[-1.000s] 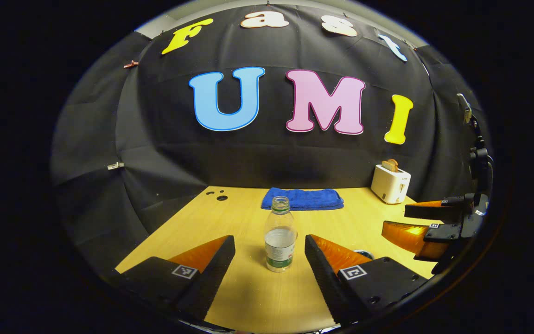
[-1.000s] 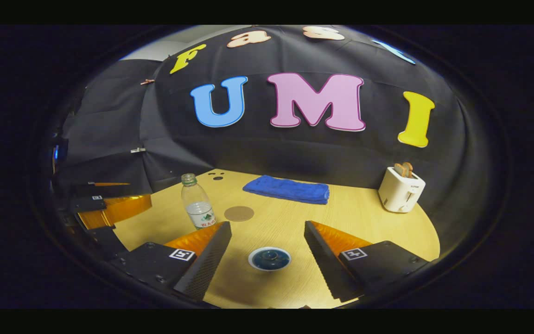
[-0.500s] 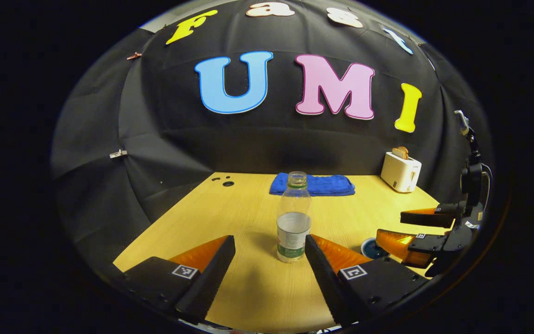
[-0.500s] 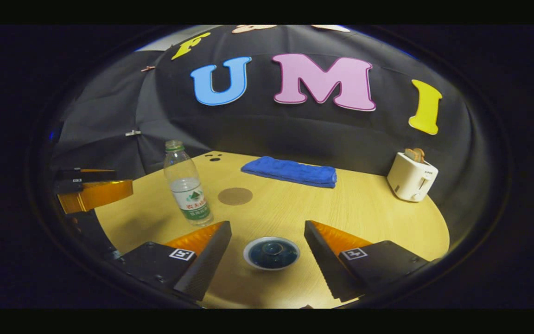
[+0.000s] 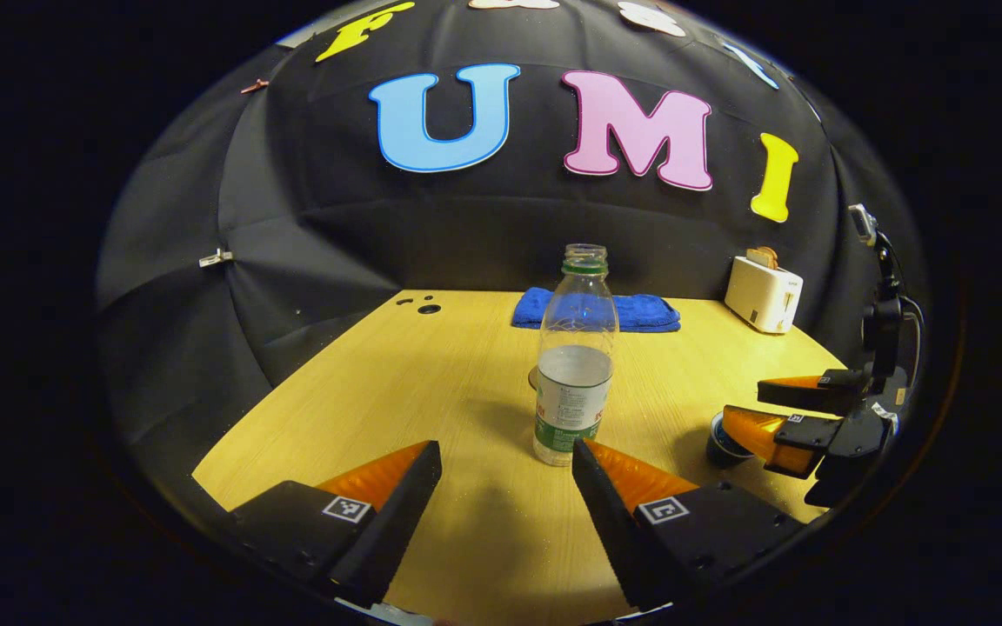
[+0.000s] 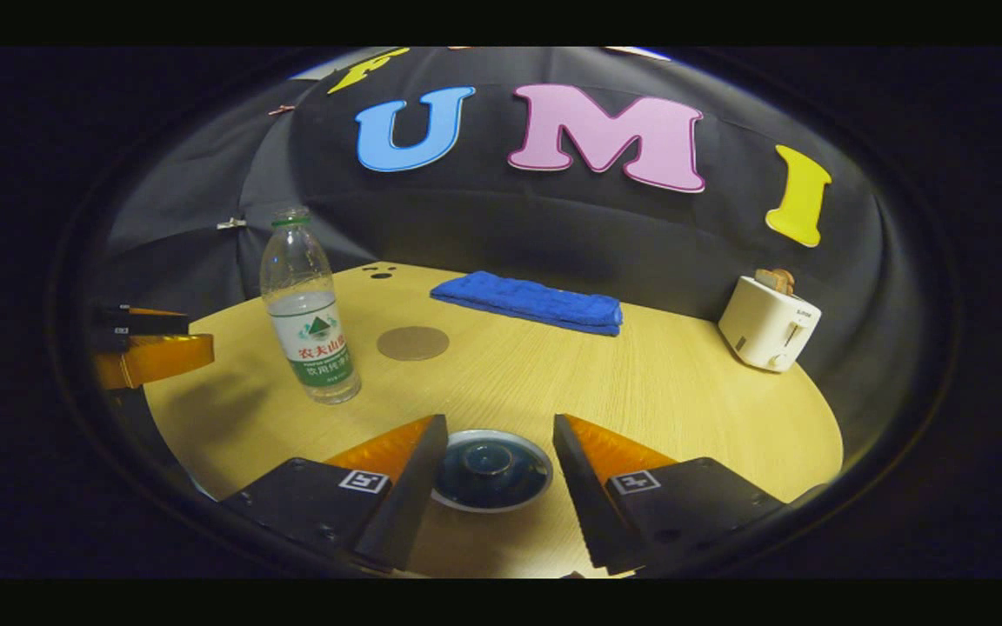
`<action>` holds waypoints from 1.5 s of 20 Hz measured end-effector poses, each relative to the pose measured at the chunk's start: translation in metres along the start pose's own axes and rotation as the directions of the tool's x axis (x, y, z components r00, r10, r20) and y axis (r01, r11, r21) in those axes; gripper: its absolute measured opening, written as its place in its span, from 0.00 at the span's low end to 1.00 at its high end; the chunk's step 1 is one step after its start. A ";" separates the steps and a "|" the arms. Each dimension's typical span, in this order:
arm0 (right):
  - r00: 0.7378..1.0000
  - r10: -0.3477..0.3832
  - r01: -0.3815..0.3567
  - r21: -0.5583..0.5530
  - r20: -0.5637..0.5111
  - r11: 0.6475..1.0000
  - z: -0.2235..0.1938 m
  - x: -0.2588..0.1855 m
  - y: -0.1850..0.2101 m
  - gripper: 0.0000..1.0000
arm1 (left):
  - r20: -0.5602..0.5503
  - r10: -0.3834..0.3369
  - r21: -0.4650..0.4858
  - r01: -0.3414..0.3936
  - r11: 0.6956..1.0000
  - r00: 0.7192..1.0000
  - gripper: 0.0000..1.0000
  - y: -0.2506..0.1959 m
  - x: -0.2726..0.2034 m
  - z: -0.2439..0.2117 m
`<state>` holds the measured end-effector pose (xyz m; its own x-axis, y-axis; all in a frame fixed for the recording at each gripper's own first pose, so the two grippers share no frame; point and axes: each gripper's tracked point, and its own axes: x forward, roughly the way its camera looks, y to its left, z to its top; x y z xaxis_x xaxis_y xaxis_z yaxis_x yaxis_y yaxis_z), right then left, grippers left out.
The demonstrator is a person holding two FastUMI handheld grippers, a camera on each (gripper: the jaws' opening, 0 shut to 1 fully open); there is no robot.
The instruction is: Open the teacup lid with one hand, grasp the water bottle and pour water into the teacup with the other hand; after pouring, place the water bottle on the coaster and then close the teacup lid.
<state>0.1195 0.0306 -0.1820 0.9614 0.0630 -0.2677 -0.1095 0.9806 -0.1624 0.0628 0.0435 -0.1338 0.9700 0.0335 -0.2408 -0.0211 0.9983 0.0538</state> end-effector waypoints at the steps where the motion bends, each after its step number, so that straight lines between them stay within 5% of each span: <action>1: 1.000 0.000 0.000 -0.002 -0.005 1.000 -0.003 -0.001 0.001 0.77 | -0.002 0.000 -0.001 0.000 1.000 1.000 0.96 0.000 0.000 0.000; 15: 0.997 0.037 -0.036 0.017 -0.069 0.999 -0.003 0.003 0.010 0.29 | 0.016 -0.005 -0.027 0.005 1.000 1.000 0.96 -0.002 -0.005 -0.001; 30: 0.998 0.058 -0.055 0.080 -0.034 0.995 0.043 -0.002 -0.002 0.27 | 0.076 -0.121 0.012 0.121 0.993 0.990 0.95 -0.042 0.050 0.019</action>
<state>0.1287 0.0365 -0.1403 0.9443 0.1138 -0.3087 -0.1422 0.9873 -0.0709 0.1169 0.0024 -0.1297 0.9809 -0.0915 -0.1716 0.0991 0.9944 0.0362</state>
